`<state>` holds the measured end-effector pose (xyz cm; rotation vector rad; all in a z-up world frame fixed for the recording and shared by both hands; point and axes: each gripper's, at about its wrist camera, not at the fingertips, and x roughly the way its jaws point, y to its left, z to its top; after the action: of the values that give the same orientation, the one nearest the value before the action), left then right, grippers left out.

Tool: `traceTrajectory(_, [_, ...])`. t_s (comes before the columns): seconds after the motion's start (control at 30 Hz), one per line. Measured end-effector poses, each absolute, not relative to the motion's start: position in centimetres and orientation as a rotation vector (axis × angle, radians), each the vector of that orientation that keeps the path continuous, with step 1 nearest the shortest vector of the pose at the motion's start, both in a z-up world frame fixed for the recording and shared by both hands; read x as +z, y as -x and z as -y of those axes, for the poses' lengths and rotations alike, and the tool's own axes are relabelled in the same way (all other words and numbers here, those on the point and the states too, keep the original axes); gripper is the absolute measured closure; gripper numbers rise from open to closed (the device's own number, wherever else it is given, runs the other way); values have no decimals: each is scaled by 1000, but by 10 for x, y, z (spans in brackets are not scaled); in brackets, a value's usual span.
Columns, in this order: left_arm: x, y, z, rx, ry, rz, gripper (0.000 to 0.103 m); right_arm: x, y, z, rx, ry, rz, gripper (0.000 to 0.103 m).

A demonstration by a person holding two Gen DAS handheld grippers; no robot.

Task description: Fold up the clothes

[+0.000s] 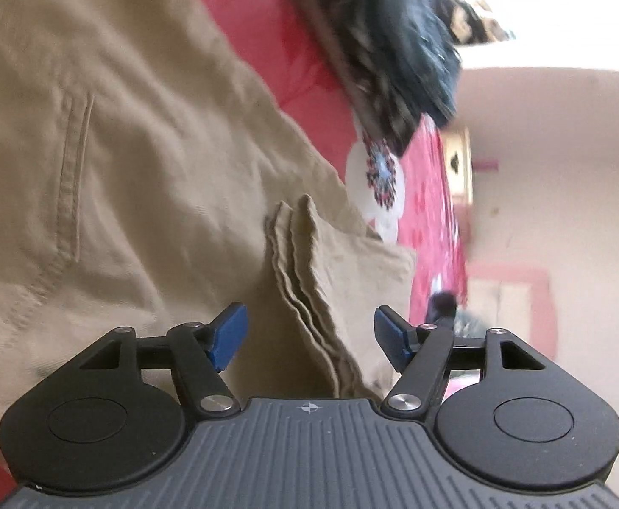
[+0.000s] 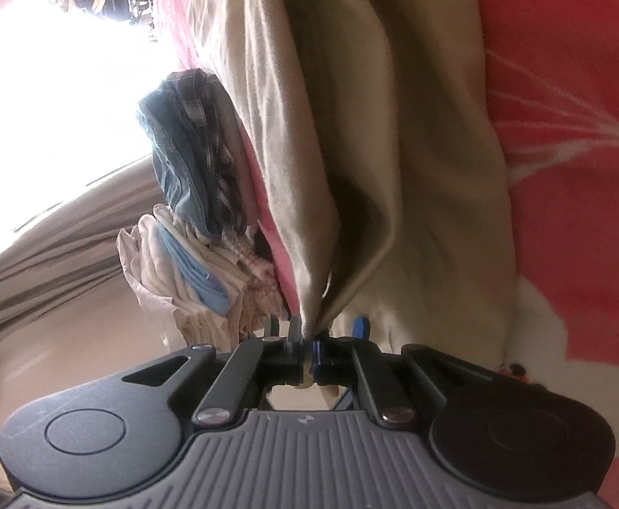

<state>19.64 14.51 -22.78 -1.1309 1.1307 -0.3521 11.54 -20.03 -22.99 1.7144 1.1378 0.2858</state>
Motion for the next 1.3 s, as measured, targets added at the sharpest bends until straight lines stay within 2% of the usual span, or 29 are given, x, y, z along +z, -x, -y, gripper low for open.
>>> traceTrajectory(0.2, [-239, -217, -128, -345, 1140, -1188, 33, -229, -118, 203, 312, -1650, -1175, 99])
traceTrajectory(0.3, [-240, -226, -121, -338, 1119, -1201, 37, -230, -119, 203, 309, -1634, -1186, 99])
traceTrajectory(0.4, [-239, -232, -117, -332, 1095, -1206, 50, -227, -121, 202, 311, -1596, -1188, 99])
traceTrajectory(0.47, [-235, -231, -113, -320, 1054, -1210, 65, -217, -120, 202, 328, -1509, -1183, 99])
traceTrajectory(0.53, [-230, -231, -111, -305, 1010, -1213, 89, -206, -122, 200, 350, -1405, -1174, 99])
traceTrajectory(0.6, [-221, -230, -111, -299, 959, -1205, 96, -192, -124, 194, 382, -1277, -1157, 99])
traceTrajectory(0.8, [-175, -227, -112, -314, 761, -1133, 97, -153, -119, 158, 438, -1038, -1112, 99])
traceTrajectory(1.03, [-136, -214, -136, -297, 640, -1034, 98, -129, -102, 113, 482, -974, -1091, 99])
traceTrajectory(1.3, [-116, -204, -189, -240, 590, -979, 98, -122, -92, 40, 509, -962, -1105, 99])
